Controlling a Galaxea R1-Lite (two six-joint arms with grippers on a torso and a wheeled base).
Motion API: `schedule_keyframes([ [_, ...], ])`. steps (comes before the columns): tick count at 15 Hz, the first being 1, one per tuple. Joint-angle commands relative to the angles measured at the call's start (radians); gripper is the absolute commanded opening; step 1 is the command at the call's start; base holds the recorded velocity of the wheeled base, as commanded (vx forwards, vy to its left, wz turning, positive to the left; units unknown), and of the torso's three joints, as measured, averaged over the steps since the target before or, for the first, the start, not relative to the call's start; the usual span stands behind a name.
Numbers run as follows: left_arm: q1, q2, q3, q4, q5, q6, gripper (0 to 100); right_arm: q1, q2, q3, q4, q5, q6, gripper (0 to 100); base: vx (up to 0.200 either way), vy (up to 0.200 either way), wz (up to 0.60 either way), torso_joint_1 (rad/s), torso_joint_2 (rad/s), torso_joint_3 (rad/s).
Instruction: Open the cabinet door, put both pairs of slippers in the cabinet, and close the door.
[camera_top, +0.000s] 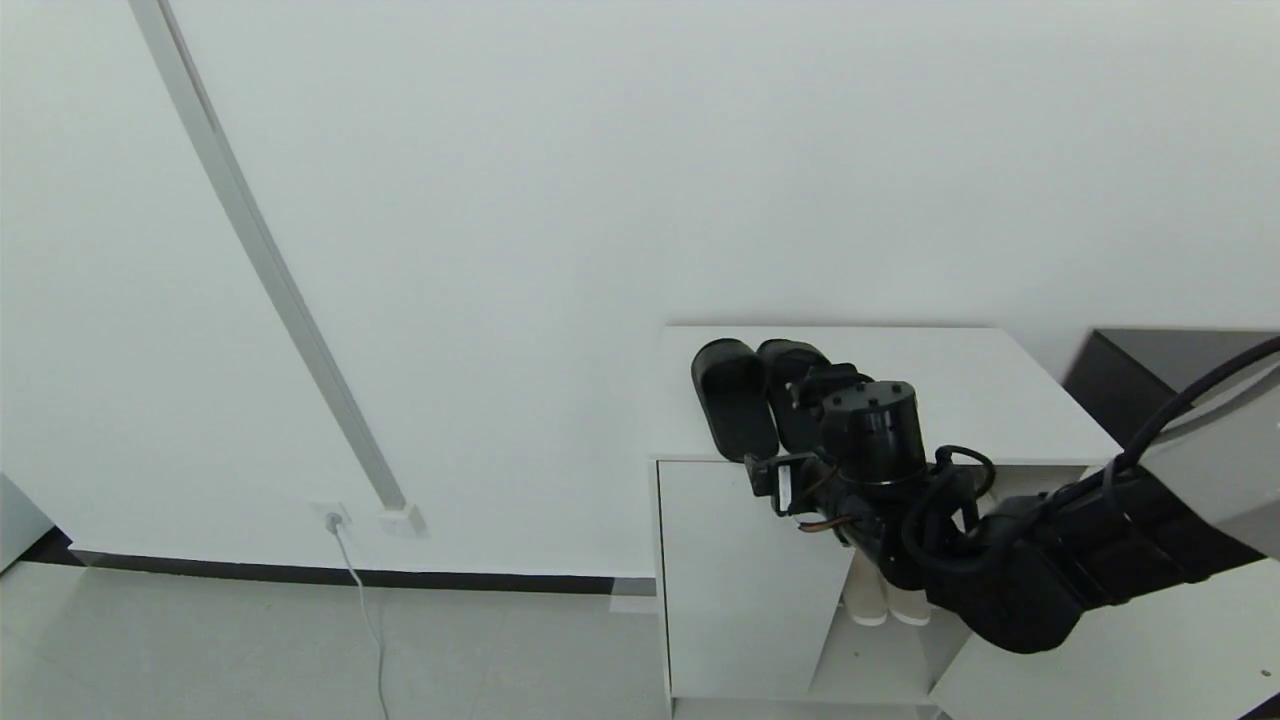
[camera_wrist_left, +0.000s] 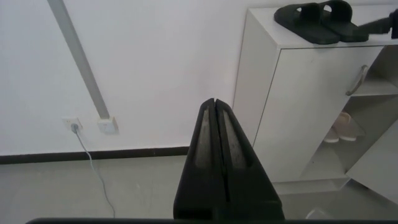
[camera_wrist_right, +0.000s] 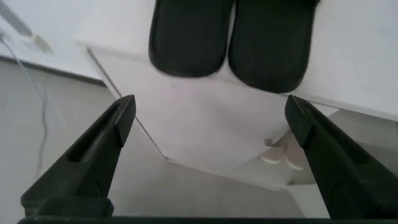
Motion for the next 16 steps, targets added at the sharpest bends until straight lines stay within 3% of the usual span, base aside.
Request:
schedule_keyframes([
  [1,0.0,0.001,0.0,0.0,0.0,0.0,0,0.011,-0.019,-0.056,0.019,-0.014,0.028,100,0.0,0.0,0.0,0.0,0.0,0.0],
  [4,0.0,0.001,0.0,0.0,0.0,0.0,0,0.017,-0.007,-0.053,0.019,-0.045,0.045,100,0.0,0.0,0.0,0.0,0.0,0.0],
  [12,0.0,0.001,0.0,0.0,0.0,0.001,0,0.005,0.053,-0.05,0.007,-0.051,0.054,100,0.2,0.0,0.0,0.002,0.0,0.0],
  [16,0.0,0.001,0.0,0.0,0.0,0.0,0,-0.012,0.152,-0.041,-0.126,-0.053,0.037,100,0.15,0.0,0.0,0.002,0.0,0.002],
])
